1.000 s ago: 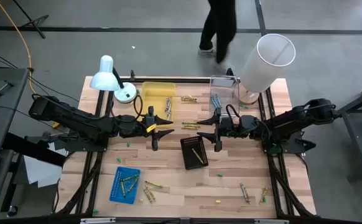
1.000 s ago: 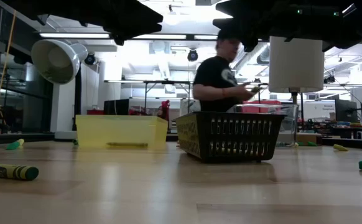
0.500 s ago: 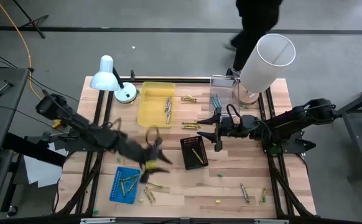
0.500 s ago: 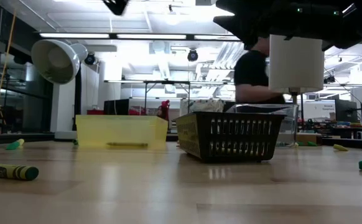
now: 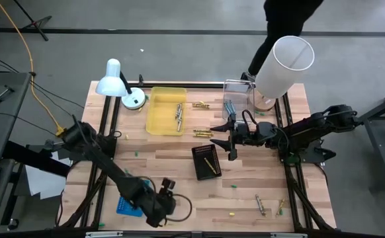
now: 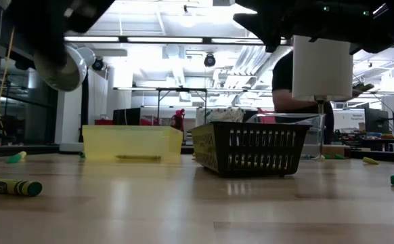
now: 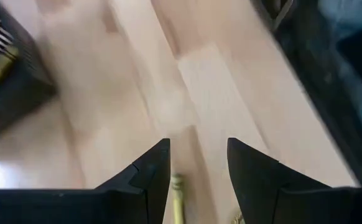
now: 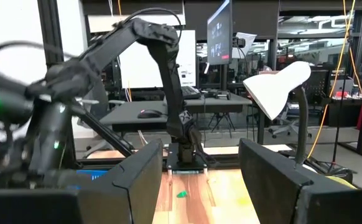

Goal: Sort crayons
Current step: Put the green crayon into the blue bin

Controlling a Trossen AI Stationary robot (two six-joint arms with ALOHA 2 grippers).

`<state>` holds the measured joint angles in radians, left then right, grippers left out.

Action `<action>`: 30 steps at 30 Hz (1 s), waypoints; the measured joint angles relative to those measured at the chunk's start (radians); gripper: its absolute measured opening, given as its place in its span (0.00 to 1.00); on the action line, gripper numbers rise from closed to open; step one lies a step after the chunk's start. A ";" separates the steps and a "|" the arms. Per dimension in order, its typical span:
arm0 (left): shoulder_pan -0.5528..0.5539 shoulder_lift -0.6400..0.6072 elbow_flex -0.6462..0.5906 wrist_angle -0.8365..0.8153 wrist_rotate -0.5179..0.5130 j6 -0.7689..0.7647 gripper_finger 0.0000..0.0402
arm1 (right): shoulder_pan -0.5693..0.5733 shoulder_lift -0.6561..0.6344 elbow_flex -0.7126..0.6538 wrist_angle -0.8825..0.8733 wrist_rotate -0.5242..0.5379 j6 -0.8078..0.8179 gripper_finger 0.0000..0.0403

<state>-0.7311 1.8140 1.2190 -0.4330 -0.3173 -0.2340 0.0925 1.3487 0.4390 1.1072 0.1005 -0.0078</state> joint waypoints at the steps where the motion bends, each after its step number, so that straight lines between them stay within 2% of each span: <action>1: -0.004 0.018 0.000 -0.006 0.000 -0.001 0.36 | 0.000 0.000 0.000 0.001 0.000 0.000 0.51; 9: 0.019 0.076 -0.003 -0.116 -0.017 -0.112 0.36 | -0.001 0.000 0.000 0.005 0.000 -0.018 0.51; 12: 0.040 0.074 -0.011 -0.112 0.014 -0.147 0.36 | -0.001 0.000 0.000 0.005 0.000 -0.018 0.51; 17: 0.064 0.074 -0.012 -0.109 0.094 -0.157 0.36 | -0.001 0.000 0.000 0.000 0.000 -0.016 0.51; 30: 0.070 0.082 -0.012 -0.122 0.103 -0.156 0.36 | -0.001 0.000 0.000 -0.007 0.000 -0.016 0.51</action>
<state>-0.6613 1.8957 1.2068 -0.5552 -0.2142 -0.3897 0.0917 1.3487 0.4389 1.0998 0.1005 -0.0235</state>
